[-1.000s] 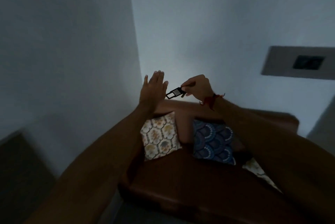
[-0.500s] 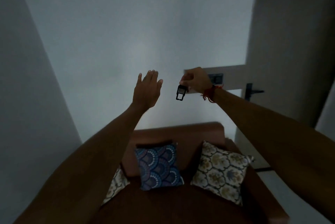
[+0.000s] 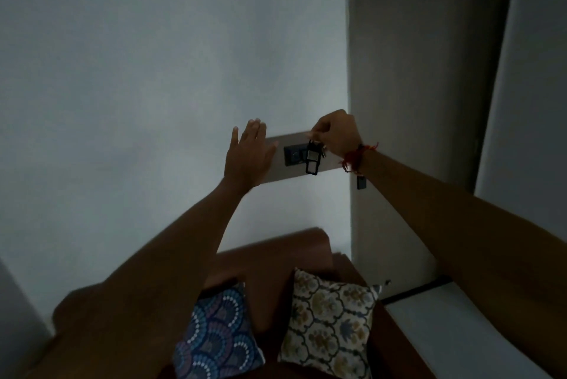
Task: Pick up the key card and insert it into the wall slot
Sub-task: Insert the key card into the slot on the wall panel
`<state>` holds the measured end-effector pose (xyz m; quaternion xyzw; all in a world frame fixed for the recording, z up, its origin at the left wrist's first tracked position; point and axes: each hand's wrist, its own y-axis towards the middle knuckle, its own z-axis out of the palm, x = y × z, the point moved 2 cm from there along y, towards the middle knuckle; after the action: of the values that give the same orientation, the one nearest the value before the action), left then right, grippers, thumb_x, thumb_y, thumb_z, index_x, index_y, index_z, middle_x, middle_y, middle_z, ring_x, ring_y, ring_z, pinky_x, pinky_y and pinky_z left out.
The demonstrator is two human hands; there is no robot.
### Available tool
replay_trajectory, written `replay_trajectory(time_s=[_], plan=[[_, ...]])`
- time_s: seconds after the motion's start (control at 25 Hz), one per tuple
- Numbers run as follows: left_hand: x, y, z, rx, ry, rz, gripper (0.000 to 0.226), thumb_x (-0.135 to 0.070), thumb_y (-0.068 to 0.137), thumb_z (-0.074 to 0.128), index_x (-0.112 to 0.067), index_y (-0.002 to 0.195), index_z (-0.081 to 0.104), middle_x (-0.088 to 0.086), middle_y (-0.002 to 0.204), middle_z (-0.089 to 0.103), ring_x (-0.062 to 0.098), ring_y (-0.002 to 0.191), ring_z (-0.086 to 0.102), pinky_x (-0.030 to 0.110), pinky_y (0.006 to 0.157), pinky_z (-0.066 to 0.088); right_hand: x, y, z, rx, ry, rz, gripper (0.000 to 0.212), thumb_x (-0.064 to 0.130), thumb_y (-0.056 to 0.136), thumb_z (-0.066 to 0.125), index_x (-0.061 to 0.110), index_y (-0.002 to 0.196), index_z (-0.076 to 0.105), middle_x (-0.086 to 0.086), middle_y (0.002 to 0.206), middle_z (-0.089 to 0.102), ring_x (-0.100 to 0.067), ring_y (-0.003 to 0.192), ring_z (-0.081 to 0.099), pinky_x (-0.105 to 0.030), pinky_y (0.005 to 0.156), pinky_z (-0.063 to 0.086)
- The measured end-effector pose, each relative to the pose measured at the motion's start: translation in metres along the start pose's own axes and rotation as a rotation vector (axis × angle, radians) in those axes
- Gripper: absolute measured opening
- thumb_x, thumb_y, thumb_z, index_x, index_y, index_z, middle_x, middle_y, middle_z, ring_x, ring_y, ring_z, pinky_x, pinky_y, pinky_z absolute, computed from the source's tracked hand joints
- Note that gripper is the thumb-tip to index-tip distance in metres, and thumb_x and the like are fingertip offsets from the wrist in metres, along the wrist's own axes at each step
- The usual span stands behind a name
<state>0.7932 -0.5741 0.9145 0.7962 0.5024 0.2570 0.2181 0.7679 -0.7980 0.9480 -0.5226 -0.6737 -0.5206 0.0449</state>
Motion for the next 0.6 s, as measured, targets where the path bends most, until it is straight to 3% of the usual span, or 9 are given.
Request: replay_trajectory(time_s=[0.08,0.16,0.36,0.48,0.6], plan=[[-0.002,0.029,0.030,0.036,0.078,0.020,0.062,-0.041,0.107,0.013,-0.008,0.157,0.029,0.016,0.171,0.015,0.030,0.160,0.008,0.056,0.129,0.010,-0.034,0.021,0.000,-0.005,-0.016,0.013,0.017,0.018,0.078,0.080,0.001,0.078,0.076,-0.004,0.069,0.071,0.006,0.053,0.058,-0.004,0.049,0.045],[-0.005,0.060,0.062,-0.013,0.016,-0.018,0.060,-0.040,0.110,0.020,-0.006,0.157,0.028,0.017,0.170,0.019,0.029,0.160,0.011,0.055,0.130,0.010,-0.069,0.048,0.001,-0.014,-0.029,0.009,0.019,0.019,0.078,0.080,0.001,0.079,0.076,-0.002,0.070,0.070,0.004,0.055,0.058,-0.008,0.053,0.044],[-0.013,0.134,0.134,-0.073,-0.102,-0.067,0.062,-0.042,0.109,0.035,-0.002,0.157,0.029,0.017,0.167,0.029,0.028,0.158,0.021,0.053,0.130,0.014,-0.145,0.126,0.010,0.003,-0.051,-0.004,0.020,0.020,0.078,0.080,0.001,0.080,0.076,-0.004,0.068,0.068,0.007,0.047,0.057,0.003,0.044,0.042],[-0.020,0.167,0.167,-0.026,-0.114,-0.079,0.063,-0.043,0.108,0.036,-0.003,0.156,0.030,0.017,0.167,0.029,0.028,0.158,0.022,0.053,0.130,0.015,-0.183,0.162,0.028,0.061,-0.059,-0.030,0.021,0.020,0.079,0.079,0.000,0.080,0.076,-0.006,0.069,0.068,0.006,0.045,0.057,0.003,0.044,0.042],[-0.022,0.188,0.198,-0.015,-0.096,-0.084,0.065,-0.044,0.107,0.039,-0.004,0.157,0.028,0.016,0.167,0.028,0.028,0.158,0.021,0.053,0.130,0.016,-0.214,0.190,0.050,0.102,-0.062,-0.051,0.020,0.019,0.080,0.079,-0.001,0.082,0.076,-0.010,0.072,0.071,0.000,0.054,0.056,-0.004,0.047,0.044]])
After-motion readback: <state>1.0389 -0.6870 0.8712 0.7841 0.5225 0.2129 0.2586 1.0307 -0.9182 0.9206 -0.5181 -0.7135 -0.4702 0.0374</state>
